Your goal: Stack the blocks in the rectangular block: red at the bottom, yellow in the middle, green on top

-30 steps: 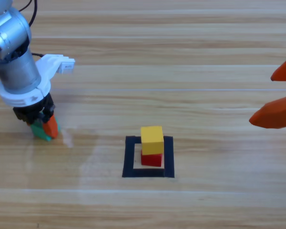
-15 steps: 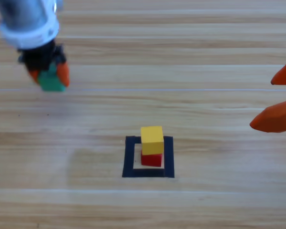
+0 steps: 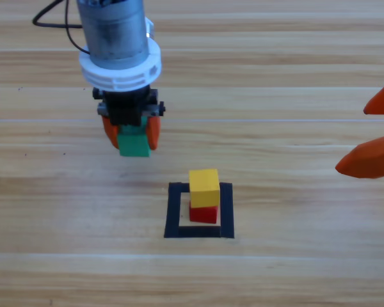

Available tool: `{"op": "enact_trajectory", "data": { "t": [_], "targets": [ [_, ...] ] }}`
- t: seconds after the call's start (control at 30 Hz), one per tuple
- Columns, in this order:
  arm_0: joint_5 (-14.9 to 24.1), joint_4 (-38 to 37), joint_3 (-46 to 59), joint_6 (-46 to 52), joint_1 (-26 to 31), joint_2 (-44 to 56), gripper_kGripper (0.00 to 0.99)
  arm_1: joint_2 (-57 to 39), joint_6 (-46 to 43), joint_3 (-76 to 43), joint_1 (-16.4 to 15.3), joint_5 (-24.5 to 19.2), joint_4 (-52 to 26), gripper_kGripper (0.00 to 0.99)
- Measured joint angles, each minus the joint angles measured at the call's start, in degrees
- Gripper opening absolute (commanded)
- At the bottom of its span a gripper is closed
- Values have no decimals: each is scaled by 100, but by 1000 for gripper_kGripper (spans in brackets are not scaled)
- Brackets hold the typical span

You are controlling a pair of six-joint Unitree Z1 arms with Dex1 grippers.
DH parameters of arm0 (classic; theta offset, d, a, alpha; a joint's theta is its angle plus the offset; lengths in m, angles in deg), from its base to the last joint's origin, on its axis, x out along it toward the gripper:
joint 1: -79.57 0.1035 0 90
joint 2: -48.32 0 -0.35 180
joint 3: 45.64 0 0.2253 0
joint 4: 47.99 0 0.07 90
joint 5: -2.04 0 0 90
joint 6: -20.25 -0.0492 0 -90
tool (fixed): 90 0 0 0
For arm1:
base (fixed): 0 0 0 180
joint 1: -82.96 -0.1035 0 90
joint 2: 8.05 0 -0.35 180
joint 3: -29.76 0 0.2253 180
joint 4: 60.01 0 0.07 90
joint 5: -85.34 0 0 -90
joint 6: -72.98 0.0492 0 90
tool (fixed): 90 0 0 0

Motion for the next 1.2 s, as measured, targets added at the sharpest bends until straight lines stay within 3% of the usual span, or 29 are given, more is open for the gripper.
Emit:
{"op": "enact_trajectory", "data": {
  "t": [1.2],
  "targets": [
    [-68,1,-357,842,-821,-314,0,0,-45,-2,0,0,-1,989]
  ]
}}
